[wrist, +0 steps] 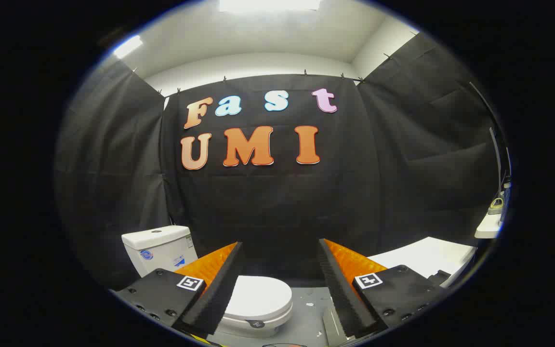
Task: Open the toilet lid.
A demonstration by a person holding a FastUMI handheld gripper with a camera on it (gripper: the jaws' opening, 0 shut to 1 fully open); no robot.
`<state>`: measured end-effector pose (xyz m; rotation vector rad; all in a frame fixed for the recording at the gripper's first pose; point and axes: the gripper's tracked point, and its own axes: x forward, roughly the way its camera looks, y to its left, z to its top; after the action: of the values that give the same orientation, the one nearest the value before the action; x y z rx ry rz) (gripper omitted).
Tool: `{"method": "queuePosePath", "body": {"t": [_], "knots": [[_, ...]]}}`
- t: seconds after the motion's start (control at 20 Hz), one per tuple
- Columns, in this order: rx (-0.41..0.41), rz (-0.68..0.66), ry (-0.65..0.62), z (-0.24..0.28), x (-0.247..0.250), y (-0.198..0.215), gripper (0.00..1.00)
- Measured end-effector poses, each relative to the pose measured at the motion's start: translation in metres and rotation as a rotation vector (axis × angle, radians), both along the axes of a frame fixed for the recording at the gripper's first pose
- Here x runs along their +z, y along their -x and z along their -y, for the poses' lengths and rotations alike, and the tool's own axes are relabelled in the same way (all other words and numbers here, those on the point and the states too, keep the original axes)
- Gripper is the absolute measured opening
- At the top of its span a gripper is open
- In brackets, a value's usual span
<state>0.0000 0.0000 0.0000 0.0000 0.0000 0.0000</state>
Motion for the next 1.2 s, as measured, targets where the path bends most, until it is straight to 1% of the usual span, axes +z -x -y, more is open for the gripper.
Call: {"method": "queuePosePath", "body": {"t": [1.2], "knots": [[-0.006,0.006,-0.015,0.0041,0.0022,0.0001,0.98]]}}
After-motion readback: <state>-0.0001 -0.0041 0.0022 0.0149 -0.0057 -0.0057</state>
